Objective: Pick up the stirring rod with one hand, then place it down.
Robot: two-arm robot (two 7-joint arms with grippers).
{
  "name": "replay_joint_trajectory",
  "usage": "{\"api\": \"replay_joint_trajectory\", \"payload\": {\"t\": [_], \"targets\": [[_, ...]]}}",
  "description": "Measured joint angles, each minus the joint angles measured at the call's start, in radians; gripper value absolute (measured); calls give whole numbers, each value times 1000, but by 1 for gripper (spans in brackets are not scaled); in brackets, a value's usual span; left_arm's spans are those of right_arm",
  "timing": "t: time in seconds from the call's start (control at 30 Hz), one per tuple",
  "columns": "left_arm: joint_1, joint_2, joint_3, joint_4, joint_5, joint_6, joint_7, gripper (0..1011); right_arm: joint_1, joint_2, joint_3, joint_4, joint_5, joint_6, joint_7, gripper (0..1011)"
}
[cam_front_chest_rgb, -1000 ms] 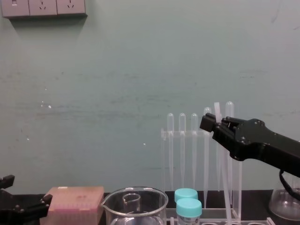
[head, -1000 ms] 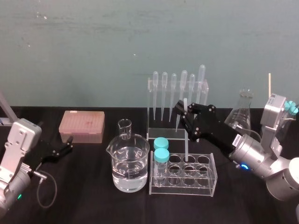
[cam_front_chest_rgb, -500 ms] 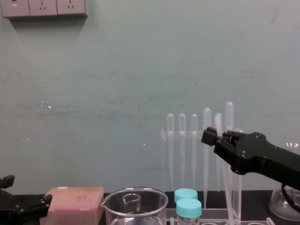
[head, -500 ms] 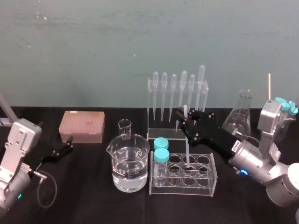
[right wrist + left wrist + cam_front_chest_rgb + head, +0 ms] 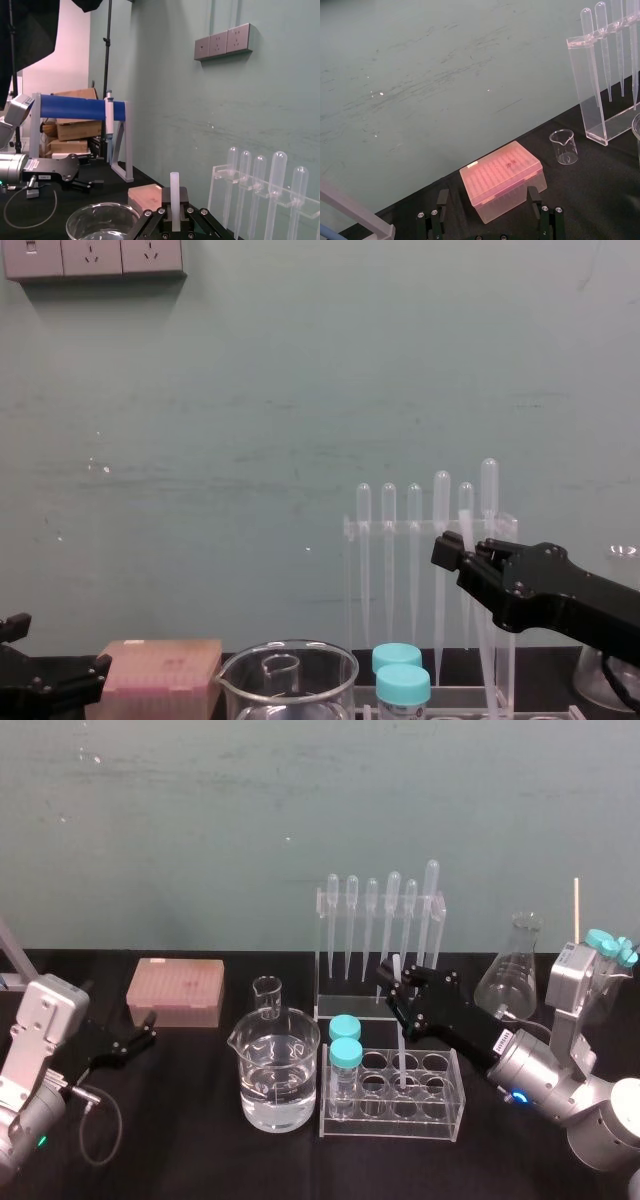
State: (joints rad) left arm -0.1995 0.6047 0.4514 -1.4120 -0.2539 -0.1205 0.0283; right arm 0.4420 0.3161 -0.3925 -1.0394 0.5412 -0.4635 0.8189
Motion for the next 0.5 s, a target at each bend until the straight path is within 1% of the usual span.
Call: {"api": "replay_joint_trajectory", "payload": {"t": [0.17,0.5], "targets": [[0,0,0,0,0,0,0,1000,1,-5,3,14,0,2,0,78],[0,0,0,0,0,0,0,1000,-6,-9,3,18,-2,17,-8,78]]}}
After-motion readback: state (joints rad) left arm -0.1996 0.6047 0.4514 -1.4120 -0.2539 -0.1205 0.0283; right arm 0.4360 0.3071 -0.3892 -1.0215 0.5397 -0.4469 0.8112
